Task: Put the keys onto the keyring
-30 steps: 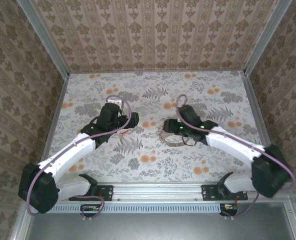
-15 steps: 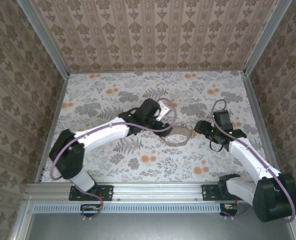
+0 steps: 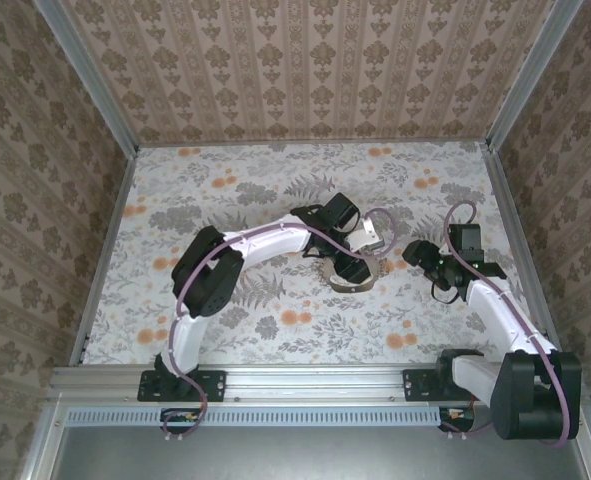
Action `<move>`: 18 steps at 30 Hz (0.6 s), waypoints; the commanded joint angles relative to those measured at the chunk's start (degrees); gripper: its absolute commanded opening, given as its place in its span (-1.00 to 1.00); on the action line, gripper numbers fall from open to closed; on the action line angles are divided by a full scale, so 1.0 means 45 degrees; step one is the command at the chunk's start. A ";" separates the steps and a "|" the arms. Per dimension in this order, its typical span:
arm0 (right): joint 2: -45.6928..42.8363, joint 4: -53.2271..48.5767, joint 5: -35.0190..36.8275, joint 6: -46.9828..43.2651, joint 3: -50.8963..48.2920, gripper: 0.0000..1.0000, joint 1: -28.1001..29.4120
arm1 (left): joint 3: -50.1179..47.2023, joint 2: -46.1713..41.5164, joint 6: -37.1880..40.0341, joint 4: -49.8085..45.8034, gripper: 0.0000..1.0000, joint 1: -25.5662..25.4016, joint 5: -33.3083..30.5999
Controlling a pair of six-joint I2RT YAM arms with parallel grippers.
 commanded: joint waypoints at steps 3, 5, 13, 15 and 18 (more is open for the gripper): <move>0.0179 0.0337 -0.0527 -0.0087 -0.0173 0.53 -0.0146 | 0.1154 0.0718 0.0525 -0.0553 -0.27 -0.0192 0.1261; 0.0236 0.0412 -0.0558 -0.0067 -0.0183 0.53 -0.0145 | 0.1368 0.0945 0.0624 -0.0567 -0.42 -0.0261 0.1158; 0.0415 0.0745 -0.0661 0.0062 -0.0339 0.53 -0.0147 | 0.1782 0.1479 0.0976 -0.0056 -0.45 -0.0381 -0.0615; 0.0442 0.0804 -0.0659 0.0080 -0.0399 0.53 -0.0152 | 0.1760 0.1478 0.1201 0.0110 -0.47 -0.0497 -0.1102; 0.0495 0.0895 -0.0651 0.0110 -0.0460 0.53 -0.0163 | 0.1854 0.1568 0.1555 0.0159 -0.54 -0.0670 -0.1670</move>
